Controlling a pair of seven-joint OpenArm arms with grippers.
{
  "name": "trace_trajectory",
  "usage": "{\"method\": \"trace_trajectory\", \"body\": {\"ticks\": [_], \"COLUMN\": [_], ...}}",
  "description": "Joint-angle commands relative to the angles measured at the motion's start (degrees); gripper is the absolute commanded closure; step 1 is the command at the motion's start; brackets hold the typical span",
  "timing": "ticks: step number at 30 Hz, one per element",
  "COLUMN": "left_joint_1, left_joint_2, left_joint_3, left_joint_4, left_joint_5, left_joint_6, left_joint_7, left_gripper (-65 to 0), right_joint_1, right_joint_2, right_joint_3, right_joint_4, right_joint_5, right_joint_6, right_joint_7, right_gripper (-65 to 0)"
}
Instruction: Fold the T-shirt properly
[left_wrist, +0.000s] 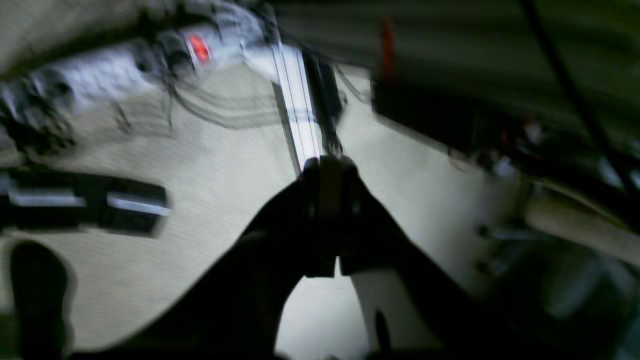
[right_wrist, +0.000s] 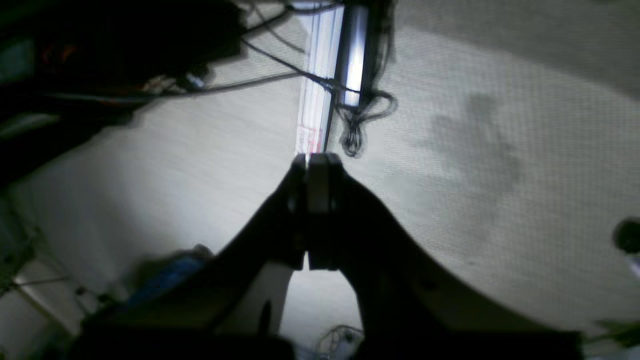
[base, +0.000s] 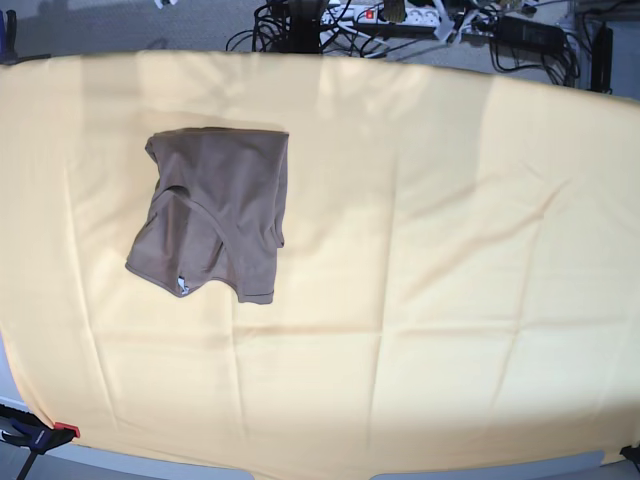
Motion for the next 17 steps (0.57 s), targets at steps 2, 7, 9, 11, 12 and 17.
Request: {"method": "trace_trajectory", "body": {"ticks": [2, 7, 9, 11, 12, 17], "left_joint_1": [-2.14, -4.26, -3.93, -3.76, -3.76, -3.21], "left_joint_2": [0.76, 5.97, 8.31, 10.10, 10.84, 13.73], "left_joint_3": [1.99, 7.98, 10.93, 13.51, 14.40, 15.26], "left_joint_4": [-3.67, -7.37, -7.34, -7.34, -7.34, -7.30], "left_joint_5": [2.40, 4.26, 3.15, 1.44, 1.03, 0.72], "left_joint_6": [1.79, 16.02, 20.68, 23.58, 24.74, 25.38], "left_joint_7": [-5.81, -11.34, -11.50, -11.58, -11.56, -11.63], "left_gripper": [0.0, 0.0, 0.0, 0.0, 0.0, 0.0], "right_joint_1": [1.95, 5.18, 5.33, 5.42, 5.40, 5.40], "right_joint_2": [0.02, -2.73, -4.15, -5.49, -6.14, -8.11], "right_joint_3": [-1.81, -4.24, -4.24, -4.24, -4.24, -4.26], "right_joint_4": [-3.21, -4.66, -4.63, -4.63, -4.63, -4.63], "right_joint_5": [-1.11, -3.69, -4.00, -4.00, -4.00, -4.02], "right_joint_6": [-1.92, -7.23, -9.22, -9.38, -8.96, -8.92], "right_joint_7": [3.26, 3.23, 3.13, 3.02, 3.02, 3.02], "right_gripper": [0.0, 0.0, 0.0, 0.0, 0.0, 0.0]}}
